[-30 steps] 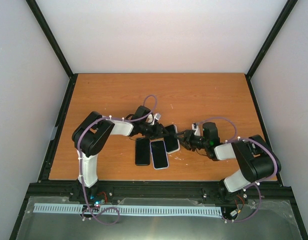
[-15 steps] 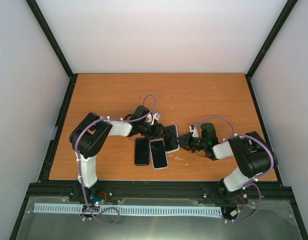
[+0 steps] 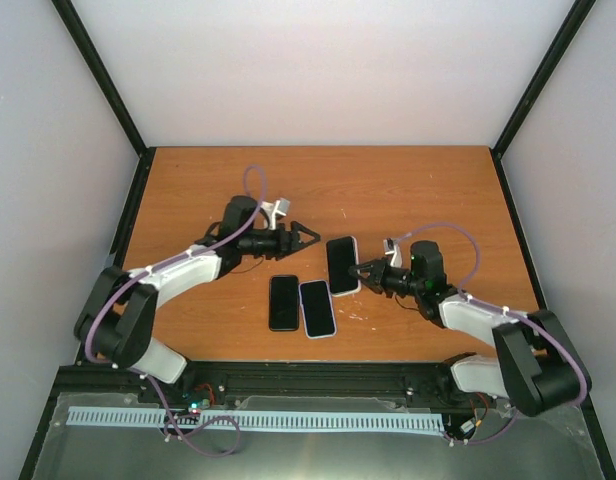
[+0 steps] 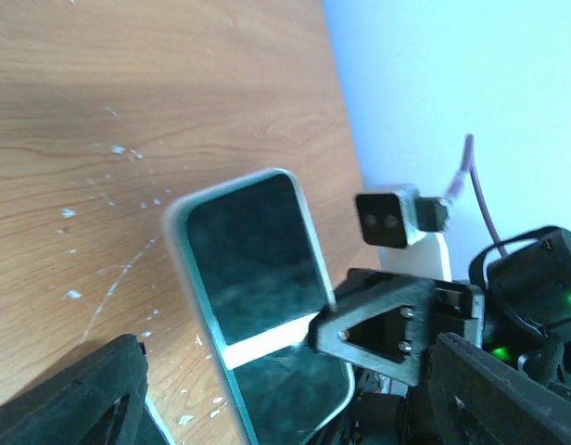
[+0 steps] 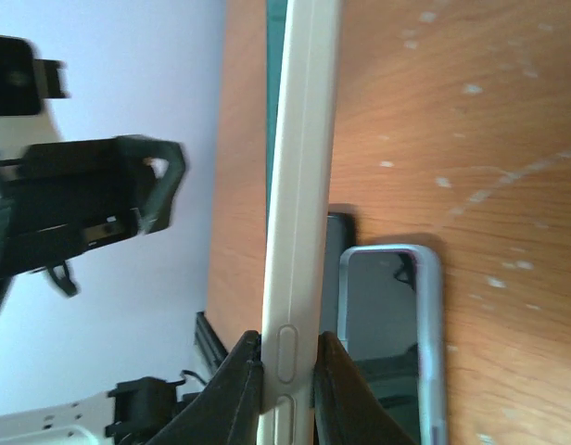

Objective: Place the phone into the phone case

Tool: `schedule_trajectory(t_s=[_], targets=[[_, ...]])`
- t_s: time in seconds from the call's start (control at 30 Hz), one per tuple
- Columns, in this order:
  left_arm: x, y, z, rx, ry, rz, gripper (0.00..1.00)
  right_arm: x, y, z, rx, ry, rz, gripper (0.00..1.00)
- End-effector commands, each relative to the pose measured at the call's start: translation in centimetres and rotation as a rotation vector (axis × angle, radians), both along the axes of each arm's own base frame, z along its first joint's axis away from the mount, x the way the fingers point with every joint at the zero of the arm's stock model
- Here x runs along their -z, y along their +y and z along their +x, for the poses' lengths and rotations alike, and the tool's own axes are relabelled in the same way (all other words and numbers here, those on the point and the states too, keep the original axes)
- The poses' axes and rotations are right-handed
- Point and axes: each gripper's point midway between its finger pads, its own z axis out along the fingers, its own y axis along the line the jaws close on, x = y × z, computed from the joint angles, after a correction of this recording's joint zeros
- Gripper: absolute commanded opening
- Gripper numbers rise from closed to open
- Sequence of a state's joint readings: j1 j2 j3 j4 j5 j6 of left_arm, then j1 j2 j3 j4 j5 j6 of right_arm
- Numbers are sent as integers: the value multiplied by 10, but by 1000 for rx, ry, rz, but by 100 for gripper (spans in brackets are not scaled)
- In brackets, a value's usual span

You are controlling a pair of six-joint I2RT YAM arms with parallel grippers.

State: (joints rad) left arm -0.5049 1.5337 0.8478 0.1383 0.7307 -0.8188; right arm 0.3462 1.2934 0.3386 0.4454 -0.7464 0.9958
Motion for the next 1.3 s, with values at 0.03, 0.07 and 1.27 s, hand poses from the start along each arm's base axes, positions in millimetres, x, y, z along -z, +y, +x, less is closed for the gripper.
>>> schedule_trajectory(t_s=[0.03, 0.07, 1.27], targets=[[-51, 19, -9, -15, -99, -90, 87, -79, 19, -3, -75, -196, 102, 9], [-60, 19, -14, -2, -112, -109, 89, -89, 21, -5, -86, -216, 121, 10], [-161, 36, -84, 108, -297, -447, 23, -215, 70, -63, -275, -369, 516, 11]])
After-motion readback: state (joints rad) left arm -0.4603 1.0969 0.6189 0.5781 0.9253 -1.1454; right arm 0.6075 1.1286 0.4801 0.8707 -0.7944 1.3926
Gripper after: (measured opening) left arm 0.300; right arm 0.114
